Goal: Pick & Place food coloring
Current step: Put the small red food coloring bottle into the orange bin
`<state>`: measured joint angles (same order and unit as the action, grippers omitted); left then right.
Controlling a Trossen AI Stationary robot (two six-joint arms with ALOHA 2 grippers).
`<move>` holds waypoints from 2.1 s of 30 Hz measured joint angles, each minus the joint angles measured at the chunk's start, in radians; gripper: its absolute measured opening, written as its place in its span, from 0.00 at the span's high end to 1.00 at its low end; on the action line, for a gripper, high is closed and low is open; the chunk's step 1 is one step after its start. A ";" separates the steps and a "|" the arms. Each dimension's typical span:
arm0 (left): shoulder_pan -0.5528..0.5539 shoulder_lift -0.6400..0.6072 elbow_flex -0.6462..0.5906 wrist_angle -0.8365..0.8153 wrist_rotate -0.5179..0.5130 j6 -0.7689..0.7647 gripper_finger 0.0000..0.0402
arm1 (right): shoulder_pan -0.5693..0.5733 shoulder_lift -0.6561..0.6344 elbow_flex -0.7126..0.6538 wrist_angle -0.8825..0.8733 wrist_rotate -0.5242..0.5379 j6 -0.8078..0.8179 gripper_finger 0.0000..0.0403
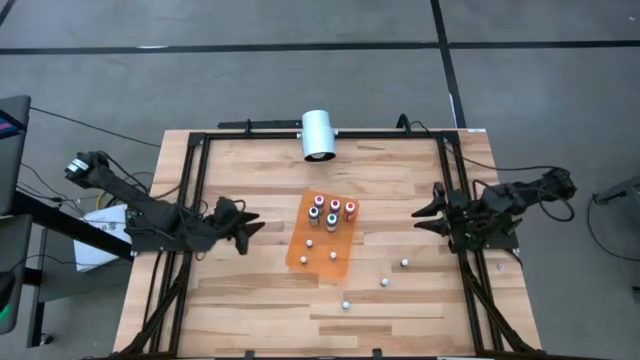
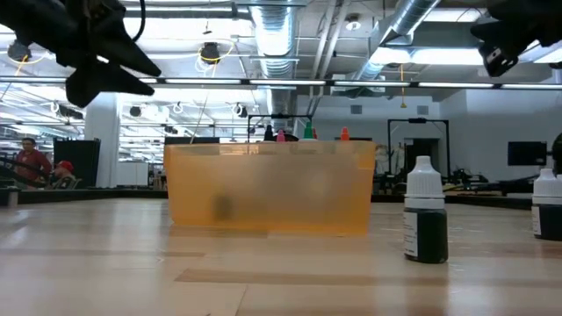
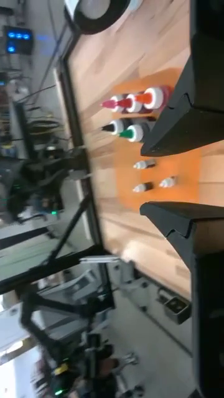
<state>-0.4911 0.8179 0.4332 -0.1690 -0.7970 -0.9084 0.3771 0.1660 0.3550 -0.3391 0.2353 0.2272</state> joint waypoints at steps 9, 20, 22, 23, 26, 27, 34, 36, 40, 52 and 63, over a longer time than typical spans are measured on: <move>0.061 -0.066 0.000 -0.053 0.026 0.104 0.58 | 0.000 0.160 0.112 -0.126 -0.001 0.000 0.71; 0.237 -0.155 -0.289 0.445 0.286 0.286 0.58 | 0.001 0.347 0.188 -0.237 -0.023 0.042 0.71; 0.262 -0.182 -0.322 0.488 0.315 0.312 0.58 | 0.001 0.369 0.202 -0.238 -0.031 0.044 0.71; 0.273 -0.198 -0.335 0.489 0.328 0.320 0.58 | 0.001 0.380 0.211 -0.237 -0.035 0.045 0.71; 0.302 -0.242 -0.360 0.485 0.362 0.352 0.58 | 0.001 0.404 0.238 -0.237 -0.055 0.046 0.71; 0.312 -0.257 -0.362 0.478 0.376 0.364 0.58 | 0.001 0.413 0.248 -0.241 -0.064 0.052 0.71; 0.390 -0.373 -0.366 0.343 0.462 0.393 0.58 | 0.002 0.545 0.329 -0.474 -0.185 0.203 0.71; 0.407 -0.411 -0.366 0.318 0.486 0.405 0.58 | 0.002 0.587 0.338 -0.510 -0.238 0.232 0.71; 0.431 -0.486 -0.366 0.283 0.507 0.435 0.58 | 0.003 0.671 0.339 -0.512 -0.330 0.245 0.71; 0.439 -0.667 -0.366 0.079 0.508 0.410 0.58 | 0.003 0.886 0.339 -0.486 -0.419 0.237 0.71; 0.439 -0.688 -0.366 0.064 0.508 0.391 0.58 | 0.000 1.019 0.339 -0.465 -0.419 0.327 0.71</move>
<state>-0.0525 0.1299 0.0673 -0.1045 -0.2890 -0.5175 0.3773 1.1848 0.6937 -0.8040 -0.1841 0.5546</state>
